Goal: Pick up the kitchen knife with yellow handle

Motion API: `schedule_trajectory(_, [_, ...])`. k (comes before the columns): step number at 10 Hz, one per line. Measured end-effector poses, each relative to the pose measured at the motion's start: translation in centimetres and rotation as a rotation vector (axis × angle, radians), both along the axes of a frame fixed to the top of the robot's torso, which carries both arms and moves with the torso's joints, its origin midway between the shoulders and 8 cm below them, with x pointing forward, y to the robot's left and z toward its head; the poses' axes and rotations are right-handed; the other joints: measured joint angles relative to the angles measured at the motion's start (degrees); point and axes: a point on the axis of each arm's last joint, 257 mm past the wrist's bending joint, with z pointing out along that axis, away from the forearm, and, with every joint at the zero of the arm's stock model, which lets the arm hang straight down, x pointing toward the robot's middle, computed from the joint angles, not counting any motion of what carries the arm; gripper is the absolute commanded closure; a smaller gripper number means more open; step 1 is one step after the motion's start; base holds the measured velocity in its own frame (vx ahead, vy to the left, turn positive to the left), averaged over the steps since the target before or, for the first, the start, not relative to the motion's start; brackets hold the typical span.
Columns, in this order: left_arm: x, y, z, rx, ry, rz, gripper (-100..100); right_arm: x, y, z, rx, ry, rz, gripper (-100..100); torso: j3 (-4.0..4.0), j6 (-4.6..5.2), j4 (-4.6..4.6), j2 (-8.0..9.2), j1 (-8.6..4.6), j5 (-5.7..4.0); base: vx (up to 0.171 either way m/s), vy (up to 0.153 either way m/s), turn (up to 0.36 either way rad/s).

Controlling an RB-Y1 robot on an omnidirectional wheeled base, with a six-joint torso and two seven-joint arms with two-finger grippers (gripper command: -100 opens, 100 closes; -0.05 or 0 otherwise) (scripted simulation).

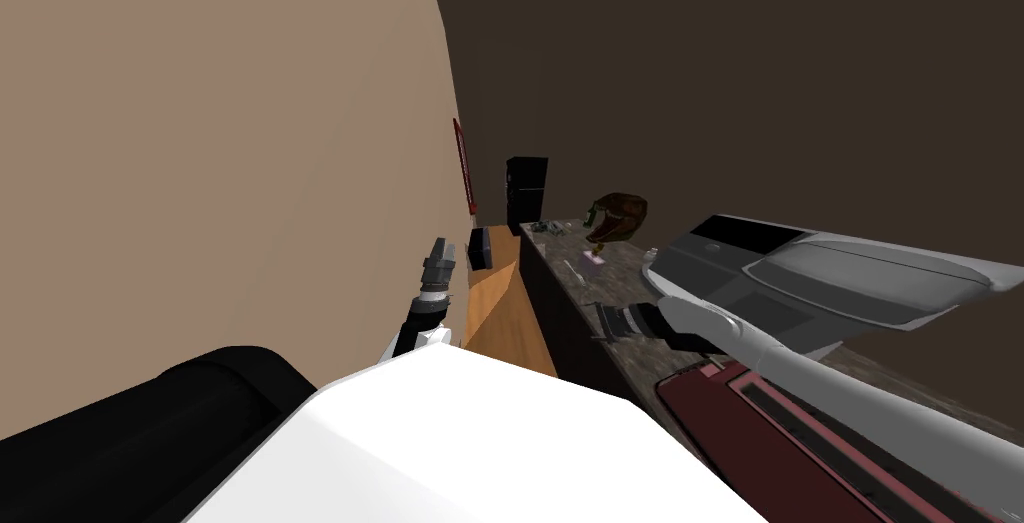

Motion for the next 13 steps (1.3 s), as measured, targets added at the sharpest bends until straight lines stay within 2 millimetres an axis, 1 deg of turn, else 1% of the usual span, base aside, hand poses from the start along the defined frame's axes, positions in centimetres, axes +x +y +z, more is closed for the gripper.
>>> schedule_trajectory(1, [0.0, 0.0, 0.0, 0.0, 0.0, 0.0, 0, -0.1, -1.8, -0.2, -0.048, -0.006, 0.013, -100, 0.01, 0.02, 0.0, 0.02, -0.02, -0.01, 0.03, 0.023, 0.053])
schedule_trajectory(2, [0.0, 0.0, 0.0, 0.0, 0.0, 0.0, 0, -0.7, -4.1, -0.2, -0.112, -0.011, 0.028, -100, 0.02, 0.02, 0.01, 0.04, -0.01, 0.0, 0.024, 0.012, 0.026])
schedule_trajectory(3, [0.0, 0.0, 0.0, 0.0, 0.0, 0.0, 0, -0.1, -5.3, -0.4, -0.147, -0.017, 0.033, -100, 0.01, 0.0, 0.0, 0.03, -0.04, -0.02, 0.029, 0.019, 0.072])
schedule_trajectory(4, [0.0, 0.0, 0.0, 0.0, 0.0, 0.0, 0, 0.1, -7.5, -0.1, -0.207, -0.019, 0.045, -100, 0.01, 0.0, 0.01, 0.02, -0.02, 0.0, 0.05, 0.03, 0.092])
schedule_trajectory(5, [0.0, 0.0, 0.0, 0.0, 0.0, 0.0, 0, 0.0, -10.1, -0.3, -0.277, -0.014, 0.058, -100, -0.02, 0.0, -0.01, -0.04, 0.01, -0.01, 0.047, 0.02, 0.034])
schedule_trajectory(6, [0.0, 0.0, 0.0, 0.0, 0.0, 0.0, 0, -0.4, -11.6, -0.4, -0.313, -0.011, 0.068, -100, -0.02, 0.02, -0.01, -0.03, -0.01, -0.01, 0.042, 0.024, 0.054])
schedule_trajectory(7, [0.0, 0.0, 0.0, 0.0, 0.0, 0.0, 0, -0.9, -13.7, 0.2, -0.364, -0.007, 0.077, -100, -0.01, 0.02, 0.0, -0.01, 0.0, 0.0, 0.056, 0.034, 0.101])
schedule_trajectory(8, [0.0, 0.0, 0.0, 0.0, 0.0, 0.0, 0, -1.9, -16.5, 0.4, -0.426, 0.005, 0.087, -100, -0.02, 0.01, -0.01, -0.03, 0.02, 0.0, 0.045, 0.026, 0.026])
schedule_trajectory(10, [0.0, 0.0, 0.0, 0.0, 0.0, 0.0, 0, -2.3, -19.4, 0.1, -0.496, 0.02, 0.104, -100, -0.04, 0.0, -0.02, -0.05, 0.03, -0.01, 0.061, 0.042, 0.079])
schedule_trajectory(12, [0.0, 0.0, 0.0, 0.0, 0.0, 0.0, 0, -3.9, -23.8, 0.2, -0.593, 0.056, 0.125, -100, -0.07, -0.02, -0.03, -0.09, 0.03, 0.0, 0.059, 0.023, 0.115])
schedule_trajectory(13, [0.0, 0.0, 0.0, 0.0, 0.0, 0.0, 0, -5.1, -25.7, 0.6, -0.633, 0.078, 0.137, -100, -0.04, 0.02, -0.02, -0.06, -0.01, -0.01, 0.052, 0.014, 0.085])
